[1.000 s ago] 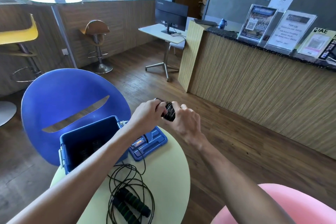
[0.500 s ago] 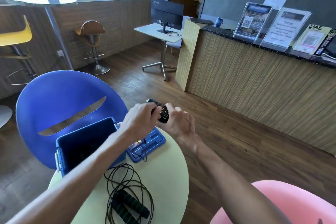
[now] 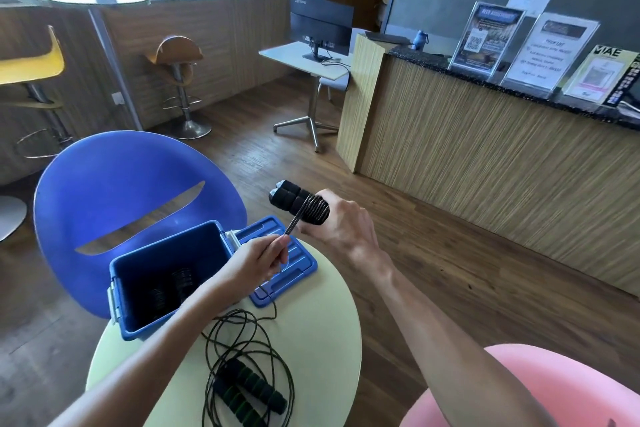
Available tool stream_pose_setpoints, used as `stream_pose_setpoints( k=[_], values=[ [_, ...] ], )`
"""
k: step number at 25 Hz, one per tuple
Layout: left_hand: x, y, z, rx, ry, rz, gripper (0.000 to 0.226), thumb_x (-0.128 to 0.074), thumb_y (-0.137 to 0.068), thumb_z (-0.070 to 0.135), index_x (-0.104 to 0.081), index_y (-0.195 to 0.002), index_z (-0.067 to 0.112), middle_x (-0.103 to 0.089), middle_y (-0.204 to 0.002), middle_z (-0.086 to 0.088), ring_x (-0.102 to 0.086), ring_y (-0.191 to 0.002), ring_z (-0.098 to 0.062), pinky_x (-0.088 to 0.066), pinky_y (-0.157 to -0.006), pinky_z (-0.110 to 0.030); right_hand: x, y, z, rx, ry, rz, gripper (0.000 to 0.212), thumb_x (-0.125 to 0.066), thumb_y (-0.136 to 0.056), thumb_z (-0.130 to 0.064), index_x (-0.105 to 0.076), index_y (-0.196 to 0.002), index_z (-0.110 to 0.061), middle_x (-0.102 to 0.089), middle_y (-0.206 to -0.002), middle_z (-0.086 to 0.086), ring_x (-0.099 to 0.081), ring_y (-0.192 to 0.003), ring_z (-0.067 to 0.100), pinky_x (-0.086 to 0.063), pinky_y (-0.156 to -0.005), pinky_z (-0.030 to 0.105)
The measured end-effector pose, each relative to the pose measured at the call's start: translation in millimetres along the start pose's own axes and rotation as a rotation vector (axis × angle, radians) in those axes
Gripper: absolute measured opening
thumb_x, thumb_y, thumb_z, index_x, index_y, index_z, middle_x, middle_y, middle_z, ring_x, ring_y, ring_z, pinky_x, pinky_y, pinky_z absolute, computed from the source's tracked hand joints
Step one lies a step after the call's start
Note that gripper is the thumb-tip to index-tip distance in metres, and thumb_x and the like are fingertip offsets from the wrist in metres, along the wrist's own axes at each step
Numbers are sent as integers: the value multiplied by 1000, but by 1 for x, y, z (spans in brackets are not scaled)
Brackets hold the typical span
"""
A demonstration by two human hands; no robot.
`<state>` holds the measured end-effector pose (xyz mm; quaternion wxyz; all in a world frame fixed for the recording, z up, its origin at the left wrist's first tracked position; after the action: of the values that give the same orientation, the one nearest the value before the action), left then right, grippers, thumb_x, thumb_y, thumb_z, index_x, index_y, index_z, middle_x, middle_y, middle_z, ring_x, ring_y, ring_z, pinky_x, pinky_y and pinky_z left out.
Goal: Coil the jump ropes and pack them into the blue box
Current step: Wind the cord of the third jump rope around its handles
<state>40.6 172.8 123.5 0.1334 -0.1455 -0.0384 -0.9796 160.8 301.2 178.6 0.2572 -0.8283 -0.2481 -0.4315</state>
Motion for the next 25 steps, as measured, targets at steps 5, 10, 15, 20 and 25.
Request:
stream_pose_setpoints(
  k=[5, 10, 15, 20, 25],
  values=[
    [27, -5, 0, -303, -571, 94, 41, -38, -96, 56, -63, -87, 24, -62, -66, 15, -54, -52, -4, -49, -60, -22, -2, 5, -8, 62, -61, -157, 48, -77, -72, -57, -62, -114, -39, -70, -88, -15, -66, -87, 13, -48, -75, 30],
    [44, -13, 19, -619, -769, 104, 43, -40, -95, 54, -70, -99, 24, -69, -82, 0, -57, -65, -17, -48, -58, -29, 5, 7, -18, 117, -303, -330, 49, -81, -68, -65, -65, -108, -40, -71, -90, -14, -67, -86, 7, -54, -83, 34],
    [64, -27, 32, -364, -678, 29, 38, -53, -79, 59, -65, -82, 23, -63, -72, 4, -52, -60, -9, -44, -55, -28, 10, 18, -28, 186, -482, -514, 26, -83, -79, -44, -69, -97, -31, -66, -83, -4, -60, -73, 11, -49, -71, 36],
    [60, -25, 42, -804, -1103, -203, 9, -57, -94, 27, -61, -87, 32, -64, -84, 15, -57, -79, -10, -36, -76, -19, 5, 27, -34, 204, -419, -747, 23, -81, -83, -37, -69, -95, -22, -59, -76, -4, -55, -67, 12, -45, -58, 31],
    [44, -14, 75, -1117, -1417, -69, 26, -61, -88, 13, -51, -65, 21, -47, -59, 6, -50, -54, -19, -46, -56, -28, -7, 32, -25, 84, -280, -881, 33, -78, -74, -56, -67, -94, -33, -58, -76, -7, -54, -70, 14, -46, -66, 38]
  ],
)
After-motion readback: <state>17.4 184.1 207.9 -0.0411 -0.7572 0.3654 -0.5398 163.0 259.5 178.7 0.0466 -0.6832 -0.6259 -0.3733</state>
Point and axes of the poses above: each hand's wrist, its own y-axis away from the middle knuckle, its own x-axis out of the back of the hand, z = x × y, the point moved 4 cm from there along -y, towards the middle knuckle
